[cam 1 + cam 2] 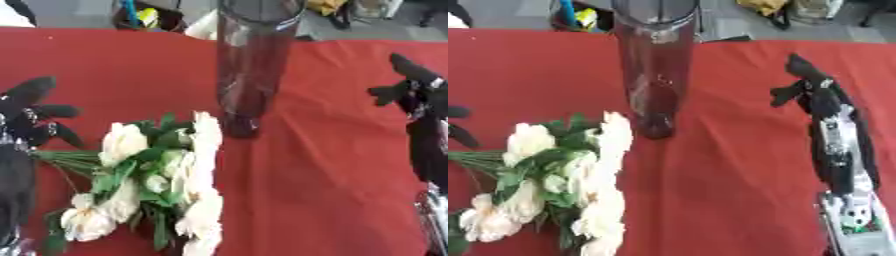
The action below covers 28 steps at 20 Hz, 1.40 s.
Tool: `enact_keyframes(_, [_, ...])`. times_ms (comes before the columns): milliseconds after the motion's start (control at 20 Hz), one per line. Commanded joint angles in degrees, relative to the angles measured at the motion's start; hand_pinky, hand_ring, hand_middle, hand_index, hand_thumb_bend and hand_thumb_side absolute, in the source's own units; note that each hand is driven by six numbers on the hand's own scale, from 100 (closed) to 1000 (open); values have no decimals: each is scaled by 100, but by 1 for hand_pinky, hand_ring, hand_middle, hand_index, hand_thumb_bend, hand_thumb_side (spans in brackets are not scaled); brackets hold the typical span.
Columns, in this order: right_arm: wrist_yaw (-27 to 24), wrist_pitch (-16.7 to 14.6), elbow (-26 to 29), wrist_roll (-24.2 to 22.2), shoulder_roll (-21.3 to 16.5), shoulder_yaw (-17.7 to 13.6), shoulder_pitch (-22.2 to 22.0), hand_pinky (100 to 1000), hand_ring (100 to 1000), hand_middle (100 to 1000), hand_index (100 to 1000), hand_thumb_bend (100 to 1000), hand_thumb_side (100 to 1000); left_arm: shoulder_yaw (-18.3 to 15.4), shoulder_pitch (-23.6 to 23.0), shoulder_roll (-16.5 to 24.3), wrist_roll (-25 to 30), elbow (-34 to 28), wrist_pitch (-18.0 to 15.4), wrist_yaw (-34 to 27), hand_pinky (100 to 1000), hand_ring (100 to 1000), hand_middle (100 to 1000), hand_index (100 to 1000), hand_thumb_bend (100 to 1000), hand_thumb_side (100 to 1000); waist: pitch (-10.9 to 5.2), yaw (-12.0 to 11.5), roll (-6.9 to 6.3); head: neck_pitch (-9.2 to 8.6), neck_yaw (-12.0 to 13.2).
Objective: Arrange flowers into the vase.
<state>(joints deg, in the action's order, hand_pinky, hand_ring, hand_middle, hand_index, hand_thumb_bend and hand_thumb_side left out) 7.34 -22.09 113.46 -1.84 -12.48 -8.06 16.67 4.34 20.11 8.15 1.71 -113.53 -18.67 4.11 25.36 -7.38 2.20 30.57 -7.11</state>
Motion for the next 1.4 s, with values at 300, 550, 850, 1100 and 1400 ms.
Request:
enact_keyframes(300, [-63, 0, 113, -3, -102, -5, 36, 706, 971, 474, 831, 100, 1000, -63, -11, 729, -108, -106, -335, 148, 440, 679, 797, 824, 116, 1000, -221, 14, -68, 72, 7])
enact_keyframes(550, [-82, 10, 113, -12, -122, 13, 27, 705, 967, 475, 830, 100, 1000, -35, -112, 1362, -116, -106, -570, 418, 427, 678, 798, 842, 100, 1000, -307, 30, -111, 60, -13])
enact_keyframes(850, [-109, 14, 113, -11, -137, 20, 2, 704, 962, 477, 829, 100, 1000, -59, -183, 1994, -116, -106, -720, 764, 449, 690, 804, 868, 100, 1000, -429, 45, -134, 172, -38])
enact_keyframes(1100, [-125, 18, 113, -9, -156, 29, -10, 703, 959, 478, 829, 100, 1000, -101, -218, 2520, -206, -106, -594, 1221, 484, 729, 815, 893, 100, 1000, -495, 69, -166, 221, -12])
enact_keyframes(1400, [-135, 19, 113, -18, -185, 42, -27, 702, 959, 478, 829, 100, 1000, -138, -247, 3303, -192, -106, -135, 2050, 565, 781, 841, 930, 100, 911, -522, 113, -200, 186, 84])
